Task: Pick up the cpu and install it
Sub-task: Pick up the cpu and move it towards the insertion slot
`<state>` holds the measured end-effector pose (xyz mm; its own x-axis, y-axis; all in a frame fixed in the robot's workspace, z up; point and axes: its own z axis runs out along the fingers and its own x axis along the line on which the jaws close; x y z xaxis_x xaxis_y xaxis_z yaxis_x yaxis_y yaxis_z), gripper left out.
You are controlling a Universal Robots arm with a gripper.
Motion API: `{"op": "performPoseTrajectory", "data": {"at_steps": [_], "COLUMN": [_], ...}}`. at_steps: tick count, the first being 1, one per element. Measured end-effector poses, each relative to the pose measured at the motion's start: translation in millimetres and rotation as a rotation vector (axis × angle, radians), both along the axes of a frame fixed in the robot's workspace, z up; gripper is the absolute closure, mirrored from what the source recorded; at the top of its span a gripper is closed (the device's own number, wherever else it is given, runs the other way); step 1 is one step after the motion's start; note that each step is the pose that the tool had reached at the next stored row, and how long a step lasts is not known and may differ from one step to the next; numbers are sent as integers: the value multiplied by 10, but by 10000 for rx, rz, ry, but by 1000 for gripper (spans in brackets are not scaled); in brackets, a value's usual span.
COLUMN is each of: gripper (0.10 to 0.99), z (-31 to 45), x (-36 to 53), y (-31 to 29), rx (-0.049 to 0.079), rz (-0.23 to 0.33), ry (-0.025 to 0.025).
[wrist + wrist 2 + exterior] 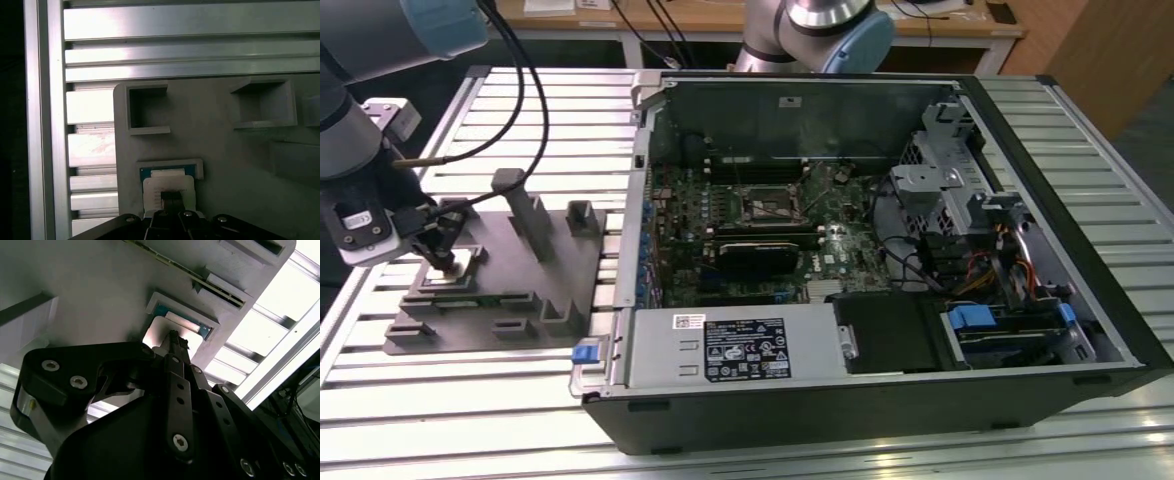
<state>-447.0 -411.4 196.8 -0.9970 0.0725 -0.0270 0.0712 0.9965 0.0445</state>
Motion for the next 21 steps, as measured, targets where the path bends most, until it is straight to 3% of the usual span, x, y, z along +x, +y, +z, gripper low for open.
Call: {"op": "performPoseTrajectory", "data": {"at_steps": [7, 8, 9, 11, 12, 14, 15, 18, 21], "gripper": [973, 918, 918, 796, 796, 675, 675, 502, 443], "z": [-1, -1, -1, -1, -1, -1, -1, -1, -1], "x": [0, 0, 0, 0, 0, 0, 0, 0, 0], "y": [0, 0, 0, 0, -1, -1, -1, -1, -1], "rx": [0, 0, -1, -1, 0, -1, -1, -1, -1], "rz": [0, 0, 0, 1, 0, 0, 0, 0, 0], "ry": [-1, -2, -1, -2, -2, -1, -2, -2, -1]}}
